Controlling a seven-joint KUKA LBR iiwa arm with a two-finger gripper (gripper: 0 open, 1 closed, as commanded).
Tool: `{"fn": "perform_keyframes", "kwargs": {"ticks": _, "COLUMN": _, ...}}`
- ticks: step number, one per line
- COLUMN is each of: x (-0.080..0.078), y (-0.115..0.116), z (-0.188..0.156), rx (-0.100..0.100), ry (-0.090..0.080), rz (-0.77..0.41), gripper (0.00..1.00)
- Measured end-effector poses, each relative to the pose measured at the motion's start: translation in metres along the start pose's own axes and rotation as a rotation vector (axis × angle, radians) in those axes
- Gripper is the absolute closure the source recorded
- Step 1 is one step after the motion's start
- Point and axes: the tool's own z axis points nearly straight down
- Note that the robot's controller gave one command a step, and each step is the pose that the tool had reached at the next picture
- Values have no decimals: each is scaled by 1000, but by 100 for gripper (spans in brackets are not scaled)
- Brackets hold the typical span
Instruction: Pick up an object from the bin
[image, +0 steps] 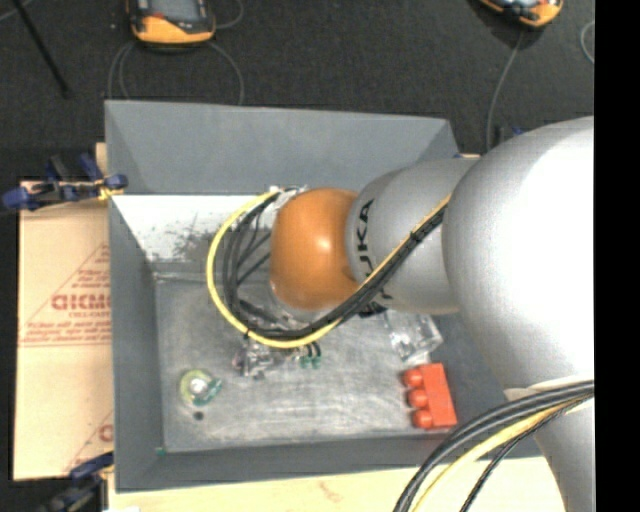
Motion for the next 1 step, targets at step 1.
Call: {"fn": "perform_keyframes", "kwargs": {"ticks": 1, "x": -9, "y": 10, "z": -109, "rx": 1, "ry": 2, "rz": 12, "gripper": 100}}
